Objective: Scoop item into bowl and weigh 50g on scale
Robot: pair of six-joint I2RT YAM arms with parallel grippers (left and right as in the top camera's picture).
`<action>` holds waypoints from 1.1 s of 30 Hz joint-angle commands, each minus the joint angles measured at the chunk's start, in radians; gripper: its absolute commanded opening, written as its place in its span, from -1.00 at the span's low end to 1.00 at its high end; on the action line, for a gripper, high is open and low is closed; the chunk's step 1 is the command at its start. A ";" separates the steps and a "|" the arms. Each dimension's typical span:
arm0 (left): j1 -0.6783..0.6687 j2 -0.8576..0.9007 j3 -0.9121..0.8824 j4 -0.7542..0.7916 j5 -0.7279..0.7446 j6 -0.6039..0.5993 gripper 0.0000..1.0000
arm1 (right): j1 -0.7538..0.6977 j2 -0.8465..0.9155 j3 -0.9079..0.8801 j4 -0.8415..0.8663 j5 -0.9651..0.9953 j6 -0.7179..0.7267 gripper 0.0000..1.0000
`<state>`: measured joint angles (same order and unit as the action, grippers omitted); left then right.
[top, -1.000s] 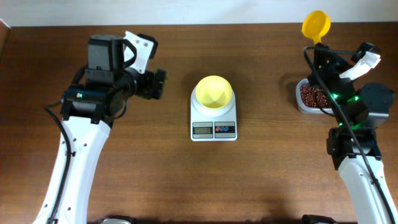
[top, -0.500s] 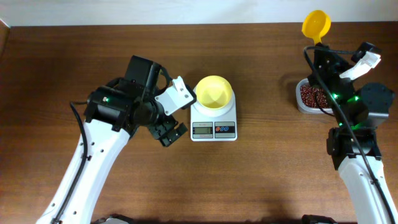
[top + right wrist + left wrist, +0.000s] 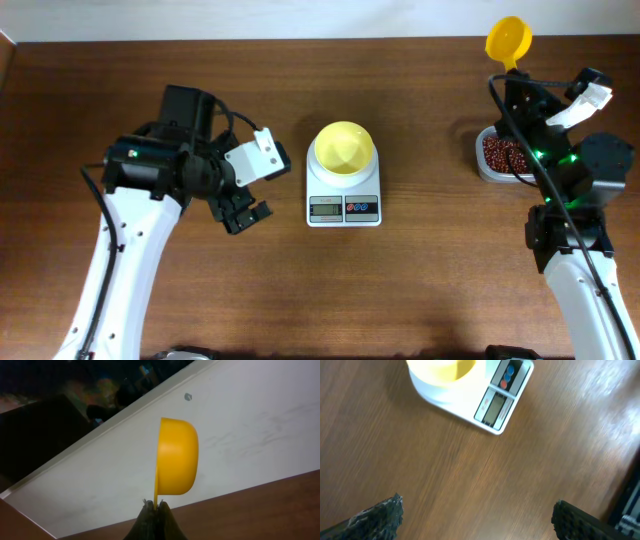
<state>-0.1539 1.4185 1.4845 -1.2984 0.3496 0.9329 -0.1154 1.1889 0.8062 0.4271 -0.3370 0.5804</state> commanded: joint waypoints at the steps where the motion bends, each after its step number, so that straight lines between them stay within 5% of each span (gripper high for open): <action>1: 0.006 0.007 0.003 -0.003 0.104 0.026 0.98 | -0.003 -0.002 0.015 0.003 0.002 0.005 -0.92; 14: 0.006 0.010 -0.033 0.052 0.107 0.025 0.98 | -0.003 -0.002 0.015 -0.012 -0.031 0.005 -0.92; 19: 0.006 0.012 -0.034 0.057 0.100 -0.073 0.98 | -0.003 -0.002 0.015 -0.012 -0.033 0.005 -0.92; 33: 0.006 0.041 -0.086 0.068 0.108 -0.042 0.98 | -0.003 -0.002 0.015 -0.035 -0.056 0.005 -0.92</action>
<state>-0.1528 1.4445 1.4220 -1.2339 0.4381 0.8749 -0.1154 1.1889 0.8062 0.3897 -0.3763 0.5800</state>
